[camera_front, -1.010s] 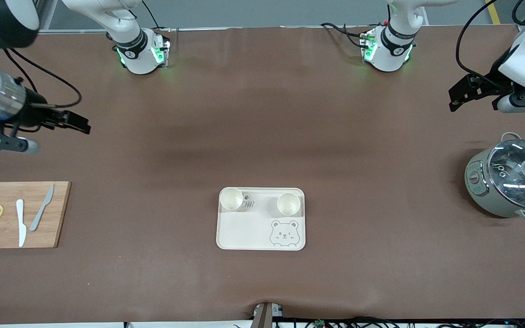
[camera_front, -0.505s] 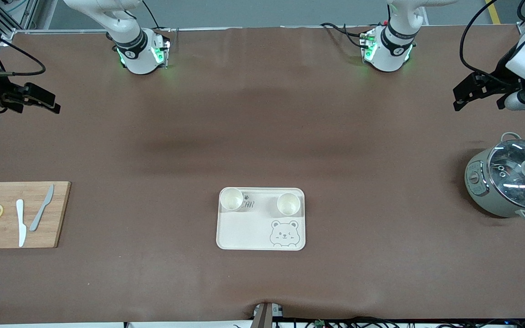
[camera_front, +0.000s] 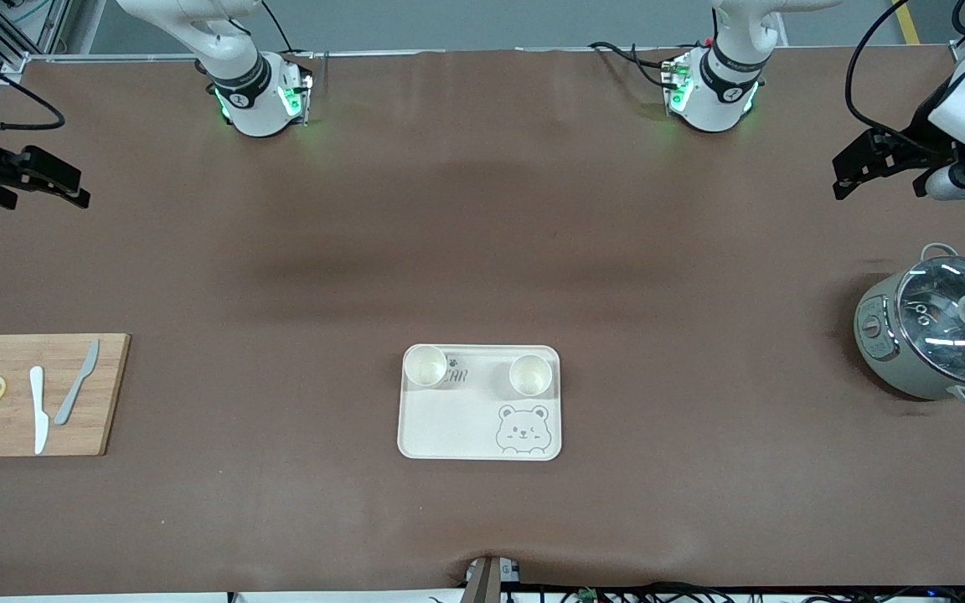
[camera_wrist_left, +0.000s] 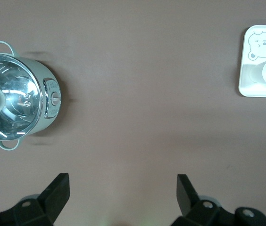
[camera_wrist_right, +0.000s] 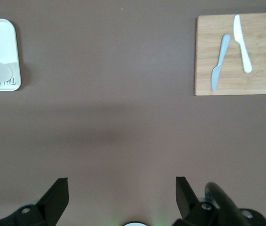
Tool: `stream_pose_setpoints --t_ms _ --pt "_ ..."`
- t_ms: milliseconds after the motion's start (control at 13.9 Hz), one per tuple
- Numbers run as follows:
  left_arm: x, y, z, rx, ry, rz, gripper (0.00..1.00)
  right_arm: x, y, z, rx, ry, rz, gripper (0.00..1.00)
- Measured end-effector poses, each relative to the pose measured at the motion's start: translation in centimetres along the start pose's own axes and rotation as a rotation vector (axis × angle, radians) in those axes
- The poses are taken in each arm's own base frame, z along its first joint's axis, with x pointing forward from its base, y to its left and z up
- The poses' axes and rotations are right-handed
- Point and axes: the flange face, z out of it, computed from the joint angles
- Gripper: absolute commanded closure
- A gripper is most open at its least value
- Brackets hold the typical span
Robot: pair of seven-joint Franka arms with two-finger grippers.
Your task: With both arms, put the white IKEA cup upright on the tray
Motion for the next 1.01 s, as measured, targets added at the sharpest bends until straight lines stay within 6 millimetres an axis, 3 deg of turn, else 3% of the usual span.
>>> stream_pose_setpoints --t_ms 1010 --pt "0.03 -0.19 -0.49 -0.001 0.010 0.001 0.00 -0.03 0.59 -0.47 -0.013 0.008 0.010 0.00"
